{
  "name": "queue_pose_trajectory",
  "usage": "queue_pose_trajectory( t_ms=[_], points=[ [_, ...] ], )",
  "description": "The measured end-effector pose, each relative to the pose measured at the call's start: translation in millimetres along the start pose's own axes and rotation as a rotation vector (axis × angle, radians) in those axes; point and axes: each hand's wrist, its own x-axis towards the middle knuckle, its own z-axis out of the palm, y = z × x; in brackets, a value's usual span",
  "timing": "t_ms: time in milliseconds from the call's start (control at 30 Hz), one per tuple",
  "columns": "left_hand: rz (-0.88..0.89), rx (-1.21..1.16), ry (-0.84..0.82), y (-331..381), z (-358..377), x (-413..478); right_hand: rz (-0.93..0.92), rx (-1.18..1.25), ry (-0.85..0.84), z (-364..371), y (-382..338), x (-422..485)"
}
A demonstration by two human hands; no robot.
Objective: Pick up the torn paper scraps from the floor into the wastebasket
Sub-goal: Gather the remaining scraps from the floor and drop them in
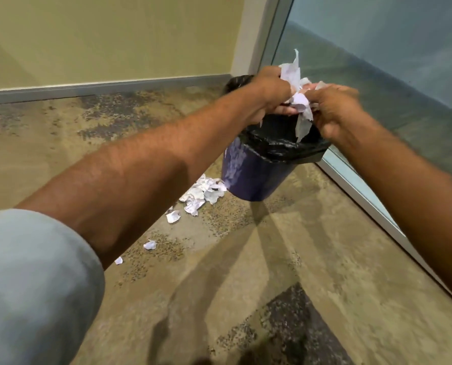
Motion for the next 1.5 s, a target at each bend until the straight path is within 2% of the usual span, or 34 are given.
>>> queue_pose_trajectory(
  t_ms=[100,233,333,467,567,700,867,1000,1233,1367,1500],
  points=[
    [-0.036,0.094,0.022,-10.3,1.3,9.5,0.043,-0.097,0.049,-2.6,11.6,9.3],
    [0.036,0.470,0.079,-13.5,-1.3,19.6,0.088,-0.173,0.048,-1.4,13.7,14.8],
    [0.059,0.583,0.072,-13.1,-6.9,21.3,0.110,-0.258,0.021,-3.4,11.7,15.0],
    [0.088,0.537,0.095,-11.1,-16.8,16.3,0.115,-0.329,0.018,0.5,7.0,8.8],
    [0.115,0.466,0.180,-11.8,-25.1,13.3,0.073,-0.349,0.042,7.4,2.6,-0.1],
    [0.130,0.254,0.221,-11.4,-40.6,-0.1,0.021,-0.309,0.048,15.5,-1.9,-21.4],
    [0.130,0.115,0.166,-10.6,-74.8,-41.2,-0.106,-0.278,-0.071,32.4,-1.2,-59.2],
    [0.076,0.171,0.145,-29.4,-120.9,-73.8,-0.179,-0.277,-0.213,58.9,13.3,-103.4],
    [-0.230,0.317,0.160,-93.6,-230.7,-129.3,-0.077,-0.304,-0.423,115.7,102.3,-161.0],
    [-0.347,0.437,0.160,-134.1,-287.1,-158.4,-0.046,-0.459,-0.505,147.2,167.4,-183.0],
    [-0.398,0.555,0.249,-170.0,-328.5,-187.9,-0.170,-0.798,-0.646,165.2,218.5,-198.9]
  ],
)
